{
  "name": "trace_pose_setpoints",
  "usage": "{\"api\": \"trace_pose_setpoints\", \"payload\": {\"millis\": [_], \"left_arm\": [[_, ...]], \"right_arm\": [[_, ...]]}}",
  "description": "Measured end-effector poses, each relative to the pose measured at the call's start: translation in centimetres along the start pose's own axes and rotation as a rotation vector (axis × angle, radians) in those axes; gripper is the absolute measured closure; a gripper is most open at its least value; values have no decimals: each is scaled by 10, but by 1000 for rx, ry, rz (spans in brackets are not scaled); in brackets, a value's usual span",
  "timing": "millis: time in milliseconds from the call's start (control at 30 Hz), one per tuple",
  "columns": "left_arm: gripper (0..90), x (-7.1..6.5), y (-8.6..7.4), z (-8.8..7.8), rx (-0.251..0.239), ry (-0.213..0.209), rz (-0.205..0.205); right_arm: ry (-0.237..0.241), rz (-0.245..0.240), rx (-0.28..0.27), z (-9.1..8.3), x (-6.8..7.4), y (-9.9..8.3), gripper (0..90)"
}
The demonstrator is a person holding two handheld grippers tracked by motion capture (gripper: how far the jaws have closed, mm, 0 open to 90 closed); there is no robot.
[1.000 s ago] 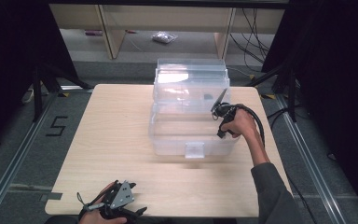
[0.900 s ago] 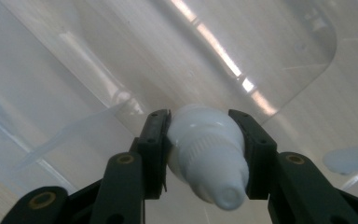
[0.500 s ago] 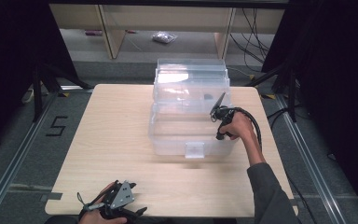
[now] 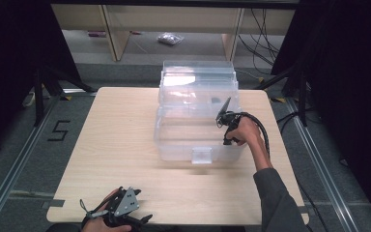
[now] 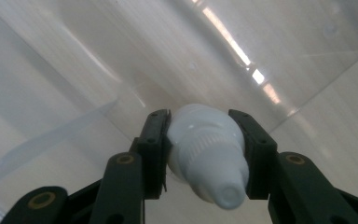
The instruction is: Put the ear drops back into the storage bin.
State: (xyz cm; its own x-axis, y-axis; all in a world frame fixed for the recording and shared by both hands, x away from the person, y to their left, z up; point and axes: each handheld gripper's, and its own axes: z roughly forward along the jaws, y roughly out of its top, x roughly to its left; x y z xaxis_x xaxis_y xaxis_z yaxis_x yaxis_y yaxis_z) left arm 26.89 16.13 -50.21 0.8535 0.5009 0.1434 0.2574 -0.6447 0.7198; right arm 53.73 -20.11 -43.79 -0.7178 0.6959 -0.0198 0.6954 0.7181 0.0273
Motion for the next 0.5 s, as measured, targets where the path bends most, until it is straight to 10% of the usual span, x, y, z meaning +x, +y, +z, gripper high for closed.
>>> {"api": "trace_pose_setpoints", "payload": {"millis": [500], "left_arm": [[151,-1,0,1,1,0,-14]], "right_arm": [[1,-5,-13,0,-1,-5,591]]}}
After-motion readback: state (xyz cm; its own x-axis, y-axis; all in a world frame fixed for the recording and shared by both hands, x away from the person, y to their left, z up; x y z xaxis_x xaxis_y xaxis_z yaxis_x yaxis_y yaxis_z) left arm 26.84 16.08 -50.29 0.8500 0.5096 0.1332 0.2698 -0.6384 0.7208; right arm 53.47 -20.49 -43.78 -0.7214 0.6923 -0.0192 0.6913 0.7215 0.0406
